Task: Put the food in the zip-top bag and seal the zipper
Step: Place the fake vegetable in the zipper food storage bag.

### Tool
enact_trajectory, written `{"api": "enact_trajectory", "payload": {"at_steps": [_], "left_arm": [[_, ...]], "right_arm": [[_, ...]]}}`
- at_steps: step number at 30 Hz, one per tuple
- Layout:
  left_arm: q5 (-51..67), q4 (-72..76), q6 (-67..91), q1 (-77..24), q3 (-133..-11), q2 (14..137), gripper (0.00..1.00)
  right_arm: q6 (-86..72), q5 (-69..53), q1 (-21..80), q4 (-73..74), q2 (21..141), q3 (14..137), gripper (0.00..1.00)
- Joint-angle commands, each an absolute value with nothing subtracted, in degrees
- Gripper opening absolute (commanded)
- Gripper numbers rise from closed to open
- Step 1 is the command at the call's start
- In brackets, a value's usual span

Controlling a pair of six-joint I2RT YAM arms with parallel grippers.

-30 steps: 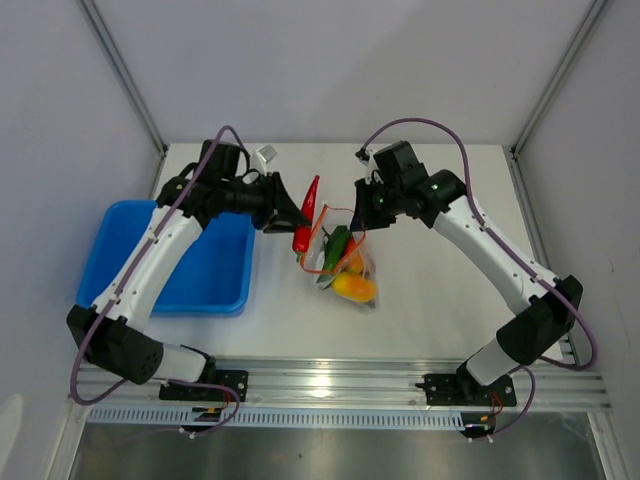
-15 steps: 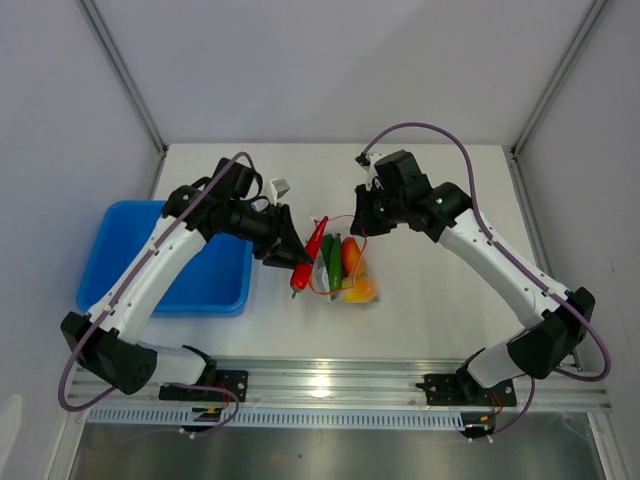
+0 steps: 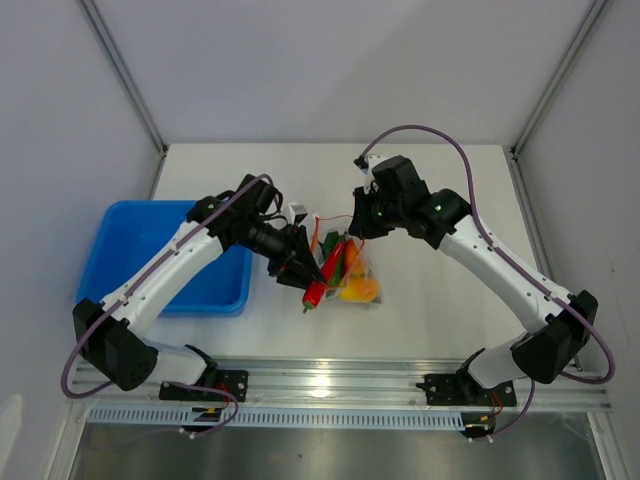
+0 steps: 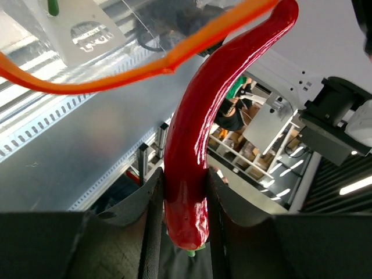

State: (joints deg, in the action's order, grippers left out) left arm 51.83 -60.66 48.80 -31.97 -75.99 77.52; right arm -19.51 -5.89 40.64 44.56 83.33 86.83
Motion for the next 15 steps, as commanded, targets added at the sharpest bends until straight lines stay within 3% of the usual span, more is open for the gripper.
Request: {"api": "enact_trajectory", "payload": {"at_steps": [1, 9, 15], "left_arm": [[55.3, -55.7, 54.6, -32.3, -73.9, 78.7, 0.01], [55.5, -49.3, 63.1, -32.2, -72.2, 82.7, 0.0], [48.2, -51.7, 64.7, -30.6, -73.7, 84.8, 0.01]], "right_arm": [[-20.0, -5.0, 41.5, 40.0, 79.9, 86.9, 0.0], [-19.1, -4.7, 43.2, 38.7, 77.4, 85.0, 0.0], [-19.4, -3.9, 43.9, 38.4, 76.2, 83.5, 0.0]]}}
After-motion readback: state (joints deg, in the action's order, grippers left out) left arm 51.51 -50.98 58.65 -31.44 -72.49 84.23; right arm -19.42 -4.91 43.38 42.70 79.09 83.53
